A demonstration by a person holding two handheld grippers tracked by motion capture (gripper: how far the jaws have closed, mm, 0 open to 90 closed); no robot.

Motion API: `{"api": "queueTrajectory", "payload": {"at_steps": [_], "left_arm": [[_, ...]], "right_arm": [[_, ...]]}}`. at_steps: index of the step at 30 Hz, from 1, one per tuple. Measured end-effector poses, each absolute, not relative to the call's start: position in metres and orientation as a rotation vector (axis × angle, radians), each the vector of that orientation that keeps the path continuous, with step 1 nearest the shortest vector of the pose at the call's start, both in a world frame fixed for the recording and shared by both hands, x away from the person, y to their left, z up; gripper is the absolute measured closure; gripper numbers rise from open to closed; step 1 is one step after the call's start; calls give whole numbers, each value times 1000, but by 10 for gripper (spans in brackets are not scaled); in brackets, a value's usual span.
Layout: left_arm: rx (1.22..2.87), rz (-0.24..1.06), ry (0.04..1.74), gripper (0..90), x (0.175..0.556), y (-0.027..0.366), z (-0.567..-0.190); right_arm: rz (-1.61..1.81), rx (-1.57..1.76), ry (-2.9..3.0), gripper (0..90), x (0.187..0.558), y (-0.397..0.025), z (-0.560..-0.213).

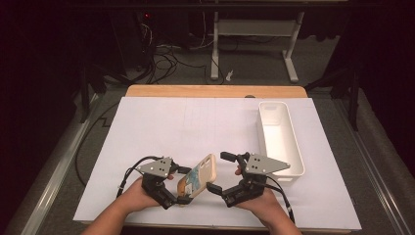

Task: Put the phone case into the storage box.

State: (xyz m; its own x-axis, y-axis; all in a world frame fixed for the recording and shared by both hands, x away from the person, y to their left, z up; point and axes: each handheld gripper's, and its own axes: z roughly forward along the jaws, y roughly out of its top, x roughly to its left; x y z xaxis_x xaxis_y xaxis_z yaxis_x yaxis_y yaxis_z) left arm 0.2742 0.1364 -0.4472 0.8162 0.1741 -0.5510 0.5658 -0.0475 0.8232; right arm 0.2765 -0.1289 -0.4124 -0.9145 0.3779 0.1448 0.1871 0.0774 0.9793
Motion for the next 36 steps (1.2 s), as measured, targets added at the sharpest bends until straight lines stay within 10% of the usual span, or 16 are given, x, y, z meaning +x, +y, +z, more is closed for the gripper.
{"api": "queueTrajectory", "payload": {"at_steps": [36], "left_arm": [[1605,-446,559,117,269,135,-446]], "right_arm": [[2119,490,2248,94,281,-126,-416]]}}
